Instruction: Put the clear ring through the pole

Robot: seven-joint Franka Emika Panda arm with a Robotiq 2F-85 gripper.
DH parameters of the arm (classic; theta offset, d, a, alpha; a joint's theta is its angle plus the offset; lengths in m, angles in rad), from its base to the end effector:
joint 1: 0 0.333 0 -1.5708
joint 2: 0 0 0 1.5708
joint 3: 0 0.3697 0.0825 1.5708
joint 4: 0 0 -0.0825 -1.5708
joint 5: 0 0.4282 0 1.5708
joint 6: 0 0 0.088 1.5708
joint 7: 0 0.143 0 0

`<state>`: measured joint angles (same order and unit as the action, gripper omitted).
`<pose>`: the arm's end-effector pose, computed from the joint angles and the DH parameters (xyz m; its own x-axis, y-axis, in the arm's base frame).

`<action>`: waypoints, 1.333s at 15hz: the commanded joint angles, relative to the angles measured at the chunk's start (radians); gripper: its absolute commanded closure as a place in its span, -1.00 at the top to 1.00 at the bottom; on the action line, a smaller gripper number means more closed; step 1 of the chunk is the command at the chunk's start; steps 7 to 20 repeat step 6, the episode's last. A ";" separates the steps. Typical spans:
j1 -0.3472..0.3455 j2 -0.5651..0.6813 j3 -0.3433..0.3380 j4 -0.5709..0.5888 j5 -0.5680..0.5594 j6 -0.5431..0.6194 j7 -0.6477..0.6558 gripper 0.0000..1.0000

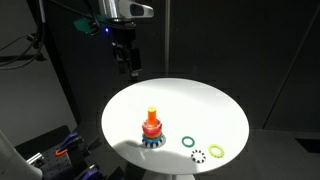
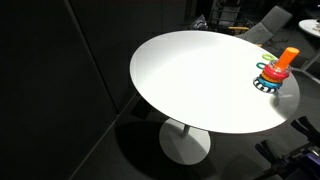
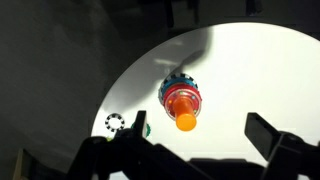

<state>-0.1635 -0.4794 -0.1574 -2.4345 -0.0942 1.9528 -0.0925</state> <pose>0.3942 -0.1436 0.4691 0.9846 -0.1744 -0.0077 -0.1743 -0.9846 0.0142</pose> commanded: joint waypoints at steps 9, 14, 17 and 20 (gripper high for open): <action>0.002 -0.008 -0.002 -0.001 0.000 -0.002 0.001 1.00; 0.002 -0.008 -0.002 -0.001 0.000 -0.002 0.001 1.00; 0.002 -0.008 -0.002 -0.001 0.000 -0.002 0.001 1.00; 0.002 -0.008 -0.002 -0.001 0.000 -0.002 0.001 1.00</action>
